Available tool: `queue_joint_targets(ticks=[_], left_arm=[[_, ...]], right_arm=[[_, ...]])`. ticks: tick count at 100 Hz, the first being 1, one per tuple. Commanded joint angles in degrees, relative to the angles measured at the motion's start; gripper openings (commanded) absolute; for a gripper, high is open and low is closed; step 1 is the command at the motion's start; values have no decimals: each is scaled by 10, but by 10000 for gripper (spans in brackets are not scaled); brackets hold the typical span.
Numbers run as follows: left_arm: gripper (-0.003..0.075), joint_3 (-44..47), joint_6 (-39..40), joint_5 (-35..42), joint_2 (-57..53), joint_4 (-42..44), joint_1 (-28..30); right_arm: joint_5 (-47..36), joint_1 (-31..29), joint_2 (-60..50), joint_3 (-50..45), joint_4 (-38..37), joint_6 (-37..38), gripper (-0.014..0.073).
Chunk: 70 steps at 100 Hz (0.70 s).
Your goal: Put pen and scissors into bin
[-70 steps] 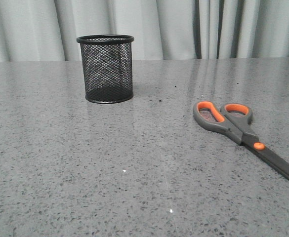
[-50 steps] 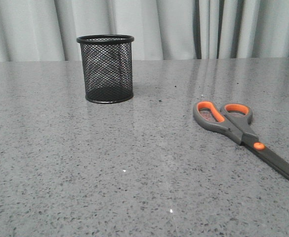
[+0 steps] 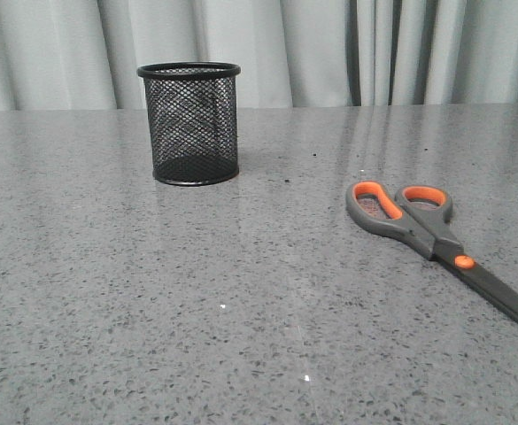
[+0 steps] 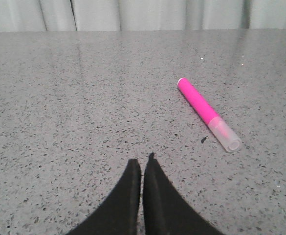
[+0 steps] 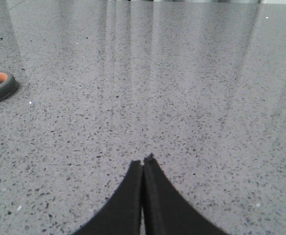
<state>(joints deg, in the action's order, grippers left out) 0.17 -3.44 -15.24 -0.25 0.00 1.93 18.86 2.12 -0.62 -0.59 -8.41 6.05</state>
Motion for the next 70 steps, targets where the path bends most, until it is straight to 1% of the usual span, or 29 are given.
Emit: queue_joint_targets(ticks=[1, 13, 16, 23, 30, 36, 37, 39, 47, 51, 54, 70], left_arm=[[-19, 24, 6, 42, -17, 0, 1], [-19, 24, 6, 45, -17, 0, 1], [-19, 24, 7, 50, -17, -16, 1], [-19, 24, 7, 75, -17, -86, 0], [-19, 24, 8, 107, -17, -181, 0], [-19, 24, 8, 144, -17, -309, 0], [-19, 24, 8, 147, -17, -325, 0], [-19, 24, 8, 162, -17, -383, 0], [-19, 24, 8, 182, -17, -511, 0], [-19, 24, 8, 181, -17, -553, 0], [-19, 24, 8, 181, -17, -569, 0], [-19, 23, 8, 169, -17, -588, 0]], right_arm=[[-24, -4, -12, -8, -2, -2, -48], [-48, -4, -12, -8, -21, -2, -48], [-62, -4, -12, -8, -21, -2, -48], [-115, -4, -12, -8, -6, -2, -48], [-189, -4, -12, -8, 65, 4, -48], [-253, -4, -12, -8, 149, 4, -48], [-253, -4, -12, -8, 149, 4, -48], [-273, -4, -12, -8, 175, 4, -48], [-287, -4, -12, -8, 225, 4, -48], [-287, -4, -12, -8, 251, 5, -48], [-291, -4, -12, -8, 269, 6, -48], [-337, -4, -12, -7, 374, 6, -48]])
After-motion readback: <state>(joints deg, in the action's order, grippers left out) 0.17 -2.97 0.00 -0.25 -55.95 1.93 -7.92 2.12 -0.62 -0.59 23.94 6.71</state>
